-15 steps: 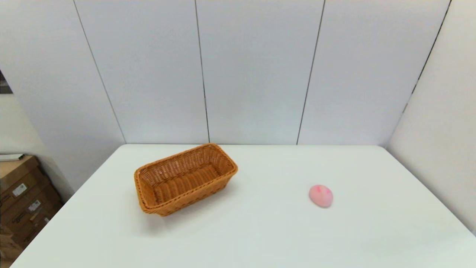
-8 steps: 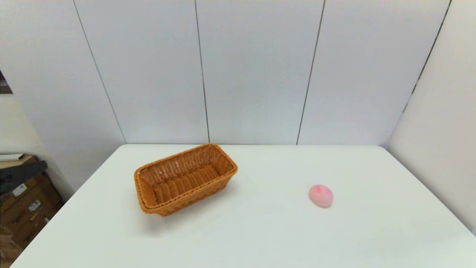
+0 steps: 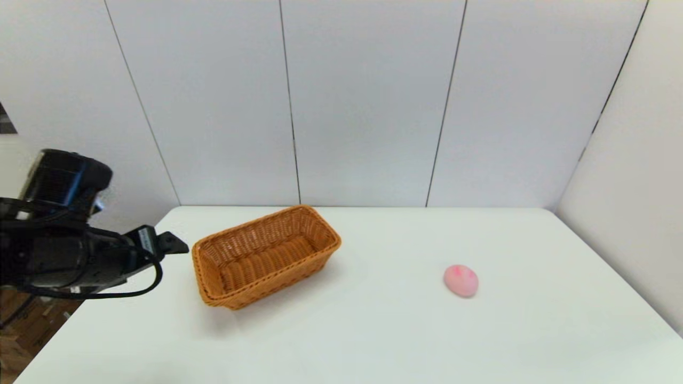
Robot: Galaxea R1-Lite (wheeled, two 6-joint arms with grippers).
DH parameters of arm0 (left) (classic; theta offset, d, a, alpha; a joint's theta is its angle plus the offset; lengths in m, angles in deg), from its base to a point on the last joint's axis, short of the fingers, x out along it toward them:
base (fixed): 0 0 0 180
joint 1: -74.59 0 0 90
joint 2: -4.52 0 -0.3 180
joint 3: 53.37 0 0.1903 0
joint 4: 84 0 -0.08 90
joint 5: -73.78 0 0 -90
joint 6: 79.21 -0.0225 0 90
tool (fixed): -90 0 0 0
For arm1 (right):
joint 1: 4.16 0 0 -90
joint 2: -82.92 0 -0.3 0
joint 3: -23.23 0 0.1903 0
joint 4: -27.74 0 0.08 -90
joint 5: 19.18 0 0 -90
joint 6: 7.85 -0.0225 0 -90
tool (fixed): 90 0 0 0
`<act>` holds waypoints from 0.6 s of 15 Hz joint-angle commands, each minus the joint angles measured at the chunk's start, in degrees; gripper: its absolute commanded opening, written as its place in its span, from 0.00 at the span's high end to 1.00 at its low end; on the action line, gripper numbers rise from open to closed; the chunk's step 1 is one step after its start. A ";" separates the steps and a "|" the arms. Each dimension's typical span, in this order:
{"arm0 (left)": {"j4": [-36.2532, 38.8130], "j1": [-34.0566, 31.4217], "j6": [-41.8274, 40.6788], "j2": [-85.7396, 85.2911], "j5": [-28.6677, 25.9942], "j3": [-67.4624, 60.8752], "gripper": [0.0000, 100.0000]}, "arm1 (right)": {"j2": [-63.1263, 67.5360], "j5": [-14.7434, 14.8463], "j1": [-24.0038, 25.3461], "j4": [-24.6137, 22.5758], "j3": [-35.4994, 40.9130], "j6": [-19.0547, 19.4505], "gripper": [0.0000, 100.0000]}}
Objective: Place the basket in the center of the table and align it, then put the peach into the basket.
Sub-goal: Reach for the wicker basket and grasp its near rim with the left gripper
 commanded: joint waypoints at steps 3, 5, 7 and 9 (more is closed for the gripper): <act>0.16 2.36 6.59 17.81 0.26 4.87 0.00 | -0.01 0.01 0.02 -0.04 0.05 0.01 0.00; 0.16 2.36 6.77 21.51 0.17 6.89 0.00 | -0.01 0.01 0.02 -0.04 0.05 0.01 0.00; 0.07 2.18 6.77 24.76 0.17 9.53 0.00 | -0.01 0.01 0.02 -0.04 0.05 0.01 0.00; 0.07 1.65 6.77 27.92 0.08 11.55 0.00 | -0.01 0.01 0.02 -0.21 0.05 0.01 0.00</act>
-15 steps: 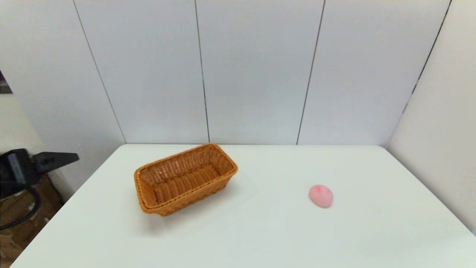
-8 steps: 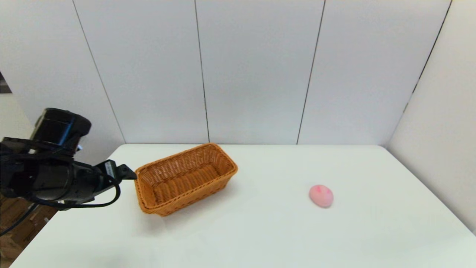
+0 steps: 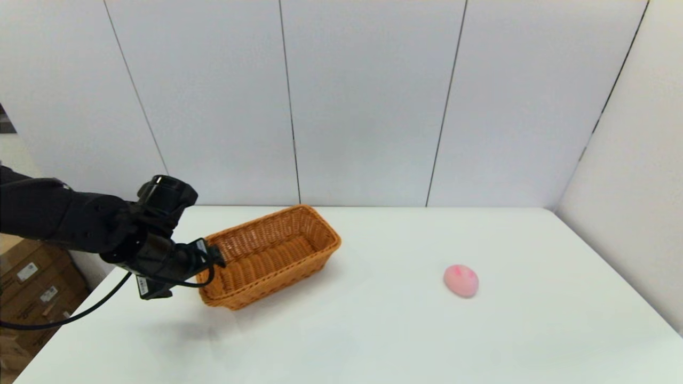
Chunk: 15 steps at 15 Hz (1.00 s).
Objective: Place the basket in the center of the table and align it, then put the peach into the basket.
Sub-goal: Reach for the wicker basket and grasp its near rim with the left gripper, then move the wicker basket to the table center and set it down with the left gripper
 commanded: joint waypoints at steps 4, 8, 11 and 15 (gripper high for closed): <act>-0.46 -2.55 0.71 13.16 -1.28 7.42 1.00 | -0.01 -0.02 0.02 -0.11 0.01 0.01 0.00; -0.37 -2.99 0.71 13.77 -3.83 7.77 1.00 | -0.01 -0.02 0.02 0.07 0.01 0.01 0.00; -0.37 -2.99 0.80 13.60 -4.18 7.95 1.00 | -0.01 -0.02 0.02 0.16 0.01 0.01 0.00; -0.46 -2.99 2.21 11.22 -8.40 8.21 1.00 | -0.01 -0.02 0.02 0.16 -0.08 0.01 0.00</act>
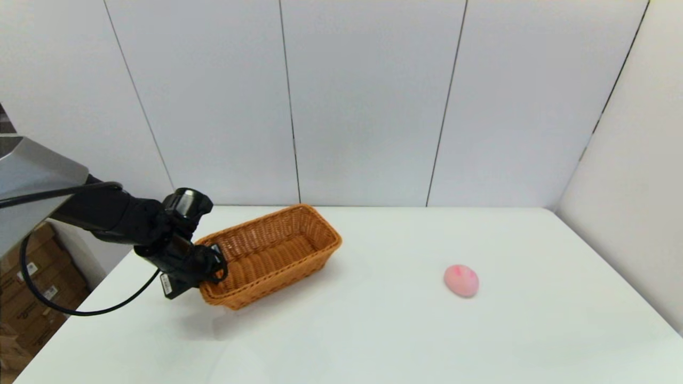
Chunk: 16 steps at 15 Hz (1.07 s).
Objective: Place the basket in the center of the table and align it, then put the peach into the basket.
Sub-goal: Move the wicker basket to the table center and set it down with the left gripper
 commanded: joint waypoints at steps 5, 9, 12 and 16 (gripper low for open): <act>-1.51 -0.88 2.02 -7.54 -16.26 0.40 1.00 | -0.01 0.02 0.02 0.12 -0.08 0.01 0.00; -4.32 3.96 1.40 -10.97 -16.70 0.67 1.00 | -0.01 0.02 0.02 0.12 -0.08 0.09 0.00; -4.94 13.01 1.32 -11.32 -16.00 1.02 1.00 | -0.01 0.02 0.02 0.12 -0.08 0.01 0.00; -4.85 20.30 1.32 -8.33 -13.53 1.81 1.00 | -0.01 0.02 0.02 0.12 -0.08 0.09 0.00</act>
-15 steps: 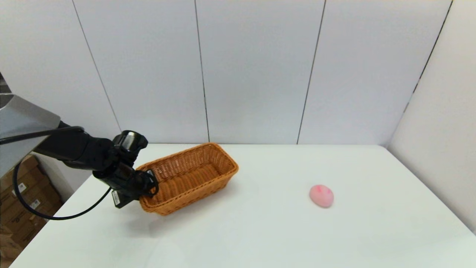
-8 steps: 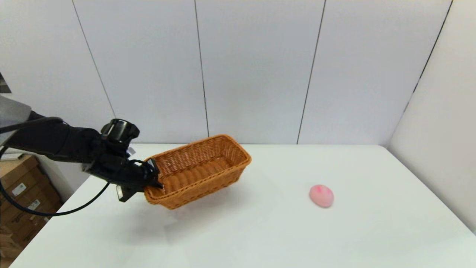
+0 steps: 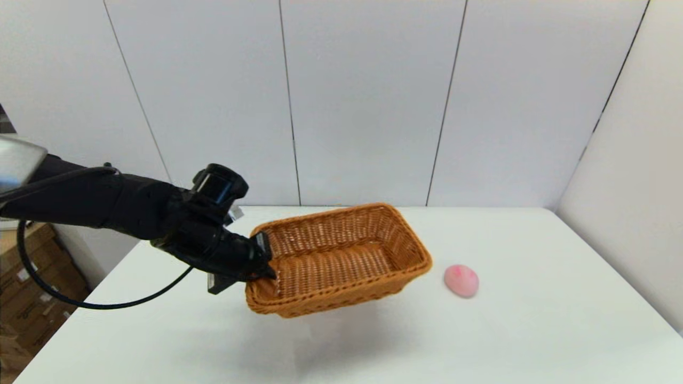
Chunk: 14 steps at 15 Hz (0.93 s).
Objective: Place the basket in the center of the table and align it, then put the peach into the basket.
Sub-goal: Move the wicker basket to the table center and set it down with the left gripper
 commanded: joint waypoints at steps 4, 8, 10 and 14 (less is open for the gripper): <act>-0.09 6.96 -3.38 5.33 2.66 0.23 1.00 | -0.01 0.01 0.02 0.05 0.01 0.02 0.00; -0.09 6.96 -6.11 6.73 2.22 0.32 1.00 | -0.01 0.01 0.02 0.14 0.01 0.02 0.00; -0.09 6.96 -6.28 7.52 2.13 0.32 1.00 | -0.01 0.01 0.02 0.14 0.01 0.02 0.00; -0.09 6.96 -6.37 8.14 2.13 0.50 0.00 | -0.01 0.01 0.02 0.14 0.01 0.02 0.00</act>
